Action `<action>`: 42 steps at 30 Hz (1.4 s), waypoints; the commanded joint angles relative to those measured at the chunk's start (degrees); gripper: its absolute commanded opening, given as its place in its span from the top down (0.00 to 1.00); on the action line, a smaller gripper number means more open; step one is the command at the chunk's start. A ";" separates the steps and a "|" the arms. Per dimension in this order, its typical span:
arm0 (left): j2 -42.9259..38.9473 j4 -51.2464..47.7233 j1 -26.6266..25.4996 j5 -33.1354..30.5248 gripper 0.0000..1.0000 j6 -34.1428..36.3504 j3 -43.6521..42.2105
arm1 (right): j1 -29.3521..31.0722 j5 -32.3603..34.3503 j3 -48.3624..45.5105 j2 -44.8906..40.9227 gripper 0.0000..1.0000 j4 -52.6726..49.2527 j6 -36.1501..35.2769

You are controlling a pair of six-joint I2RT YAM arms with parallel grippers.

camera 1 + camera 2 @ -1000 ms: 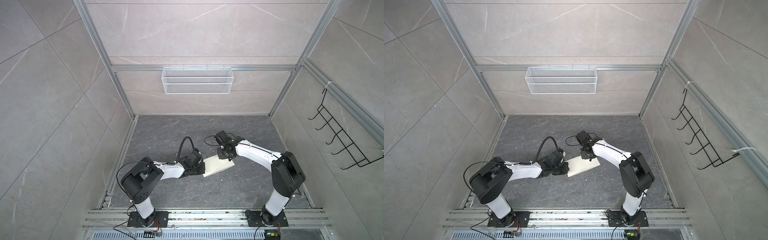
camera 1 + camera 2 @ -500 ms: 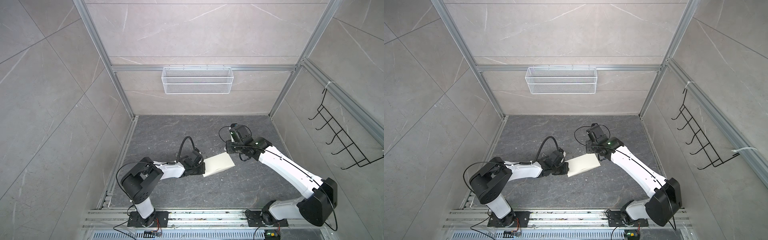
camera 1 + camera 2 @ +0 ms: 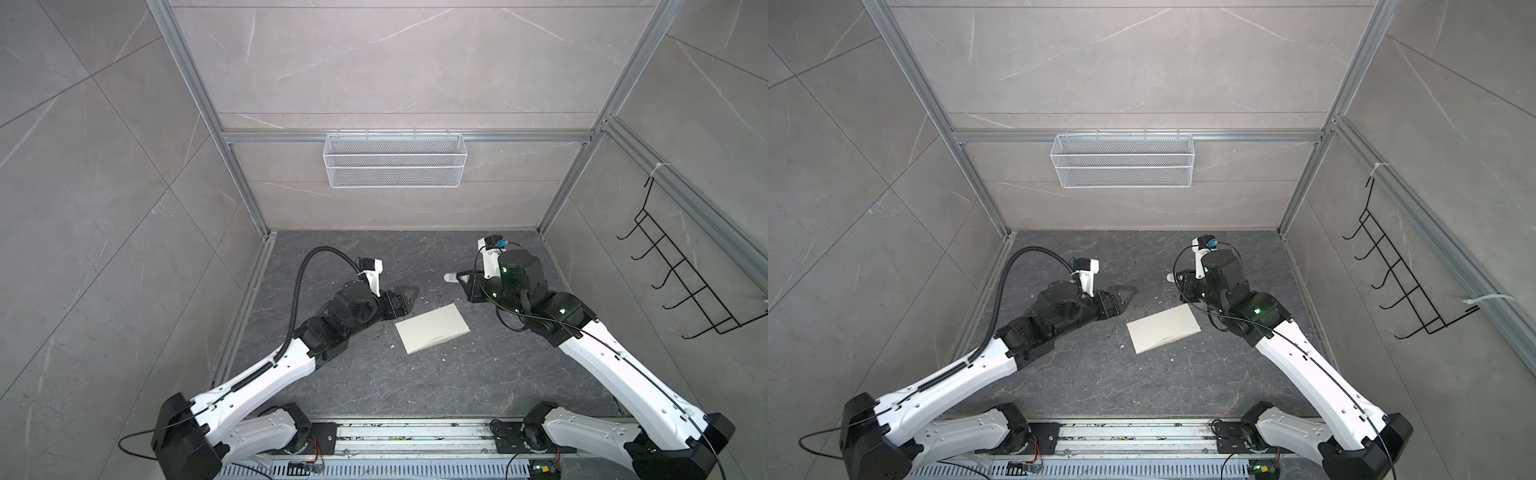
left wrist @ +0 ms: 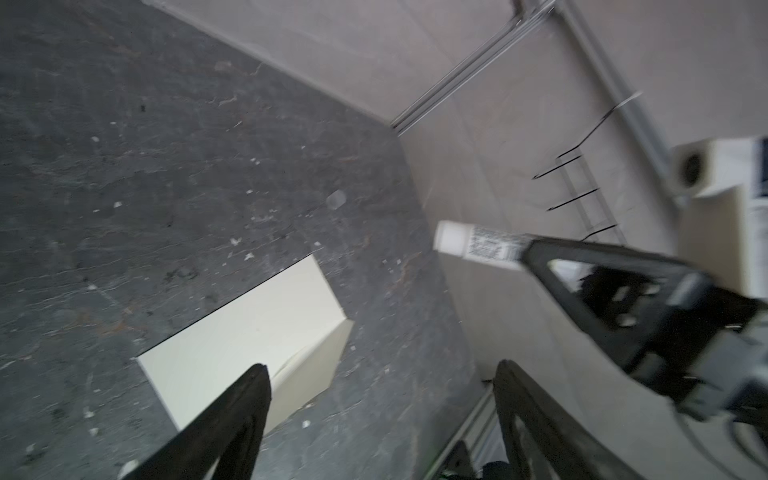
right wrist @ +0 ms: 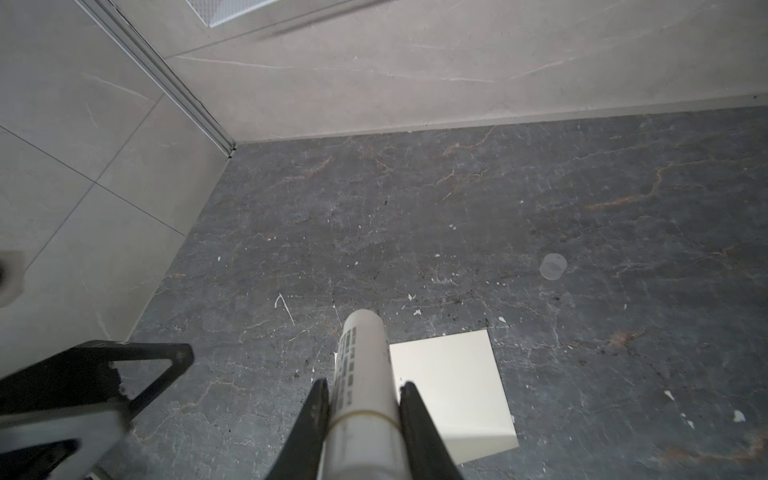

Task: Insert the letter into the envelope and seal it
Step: 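Lift the glue stick away with the right gripper while the left releases the envelope, then pass the glue stick from the right gripper into the left gripper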

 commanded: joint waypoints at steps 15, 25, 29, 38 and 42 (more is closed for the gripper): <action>10.74 15.55 0.07 8.73 0.12 -56.36 5.79 | 6.07 7.58 -6.57 0.25 1.00 17.10 0.09; 15.94 20.83 0.18 10.31 0.28 -63.55 7.58 | 12.90 14.04 -5.85 3.82 1.00 20.10 -2.70; 16.57 22.00 0.23 10.59 0.38 -65.54 6.88 | 13.82 14.20 -6.35 4.23 1.00 21.35 -2.43; 15.98 23.28 1.83 9.87 0.47 -67.75 4.77 | 14.97 14.51 -7.67 3.58 1.00 22.08 -2.00; 15.48 22.71 2.57 9.51 0.53 -68.05 4.32 | 15.31 14.51 -8.16 3.31 1.00 22.28 -1.91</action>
